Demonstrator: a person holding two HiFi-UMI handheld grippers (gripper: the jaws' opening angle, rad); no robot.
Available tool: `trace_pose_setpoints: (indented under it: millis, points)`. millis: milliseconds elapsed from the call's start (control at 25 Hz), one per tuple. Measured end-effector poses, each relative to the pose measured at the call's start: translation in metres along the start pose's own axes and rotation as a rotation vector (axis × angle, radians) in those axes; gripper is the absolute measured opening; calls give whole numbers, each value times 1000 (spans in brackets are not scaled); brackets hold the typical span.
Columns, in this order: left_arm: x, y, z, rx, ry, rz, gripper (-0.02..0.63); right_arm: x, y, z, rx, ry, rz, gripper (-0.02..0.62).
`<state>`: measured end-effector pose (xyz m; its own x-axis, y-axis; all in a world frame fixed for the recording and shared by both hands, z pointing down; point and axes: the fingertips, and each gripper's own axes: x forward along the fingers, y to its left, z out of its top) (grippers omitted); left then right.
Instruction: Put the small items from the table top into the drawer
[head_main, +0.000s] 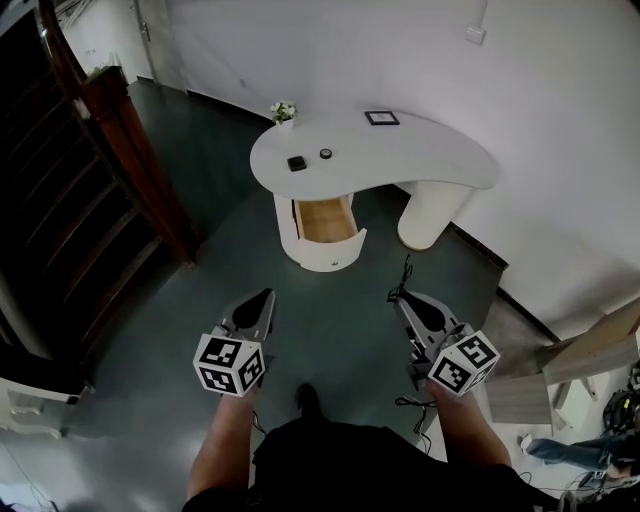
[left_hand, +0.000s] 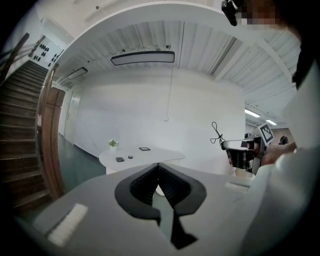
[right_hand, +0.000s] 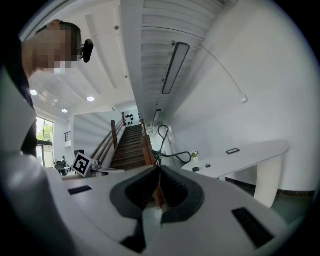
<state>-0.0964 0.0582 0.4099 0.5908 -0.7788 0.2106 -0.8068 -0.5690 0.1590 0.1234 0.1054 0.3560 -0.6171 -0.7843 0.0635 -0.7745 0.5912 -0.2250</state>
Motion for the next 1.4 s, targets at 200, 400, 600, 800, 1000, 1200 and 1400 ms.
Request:
trace_pose_setpoints:
  millis: [200,400,600,800,1000,1200,1400]
  points:
    - [14,41,17,25,-19,-22,11,47,-2,7,-11,11,-16,28]
    - [26,68,17,-1,-14,-31,11,82,-8,8,-7,17,-17,28]
    - [49,79,14,-15,12,-42,12,111,-26,9,0,15,-3,27]
    - [85,89,18,-8,32,-35,11,141,-62,6,21,20,15,28]
    - [135,104,24,-7,61,1,12,177,-115,1,48,37,43,28]
    - [196,110,37,24,94,28,11,209,-171,-3,87,73,69,26]
    - [241,115,49,-16,95,48,11,233,-210,-8,108,110,104,28]
